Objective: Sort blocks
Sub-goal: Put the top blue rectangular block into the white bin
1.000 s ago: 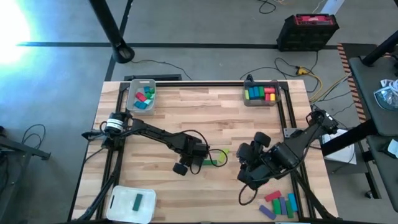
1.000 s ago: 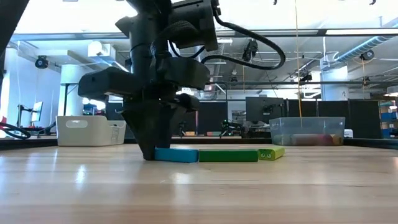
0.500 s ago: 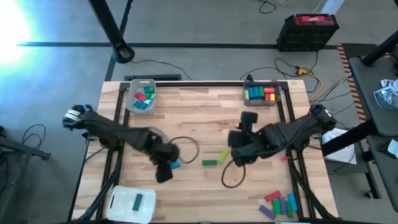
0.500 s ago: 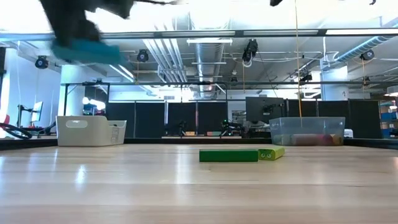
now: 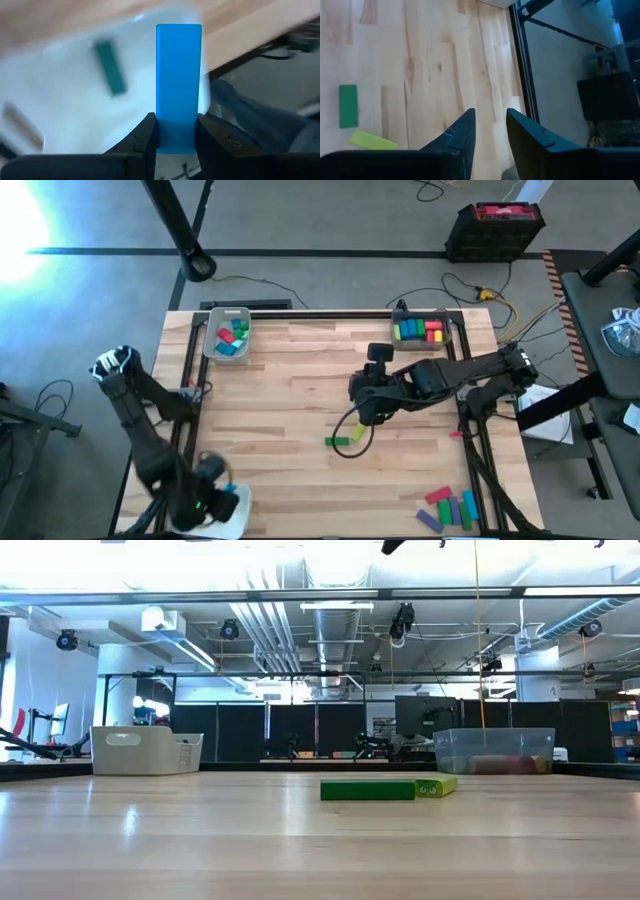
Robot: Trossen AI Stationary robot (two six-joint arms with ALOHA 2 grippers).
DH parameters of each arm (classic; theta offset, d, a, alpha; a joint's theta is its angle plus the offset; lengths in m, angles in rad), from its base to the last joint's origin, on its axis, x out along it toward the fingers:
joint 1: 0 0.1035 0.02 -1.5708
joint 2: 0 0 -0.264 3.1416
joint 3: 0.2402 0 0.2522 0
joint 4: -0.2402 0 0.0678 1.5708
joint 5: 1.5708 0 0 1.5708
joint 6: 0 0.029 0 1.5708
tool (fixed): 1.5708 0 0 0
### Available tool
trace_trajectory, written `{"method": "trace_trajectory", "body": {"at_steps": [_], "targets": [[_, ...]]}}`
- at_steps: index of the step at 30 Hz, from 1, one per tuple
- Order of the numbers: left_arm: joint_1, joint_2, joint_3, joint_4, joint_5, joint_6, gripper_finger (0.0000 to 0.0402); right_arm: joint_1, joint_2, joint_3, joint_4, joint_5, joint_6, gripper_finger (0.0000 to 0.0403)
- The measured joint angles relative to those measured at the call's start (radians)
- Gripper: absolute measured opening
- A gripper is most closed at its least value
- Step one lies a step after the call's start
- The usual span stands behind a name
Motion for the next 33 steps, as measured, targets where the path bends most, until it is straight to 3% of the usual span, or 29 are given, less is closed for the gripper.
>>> {"method": "trace_trajectory", "body": {"at_steps": [2,11,17,22,33], "targets": [[-0.047,0.037,0.017,0.009,0.028,-0.092,0.0084,0.001,0.000,0.000,-0.003,-0.004,0.020,0.0098],[-0.030,0.173,0.061,0.032,0.330,-0.144,0.0084,0.001,0.000,-0.002,-0.003,-0.059,0.120,0.0066],[0.036,0.188,0.019,0.044,0.314,-0.145,0.0084,0.006,0.000,-0.003,-0.009,-0.075,0.159,0.0056],[0.150,0.162,-0.071,0.070,0.392,-0.150,0.0084,0.008,0.000,-0.004,-0.011,-0.096,0.161,0.0054],[0.216,0.122,-0.282,0.414,0.443,-0.165,0.0084,0.030,-0.003,-0.015,-0.131,-0.157,0.260,0.0058]]}}
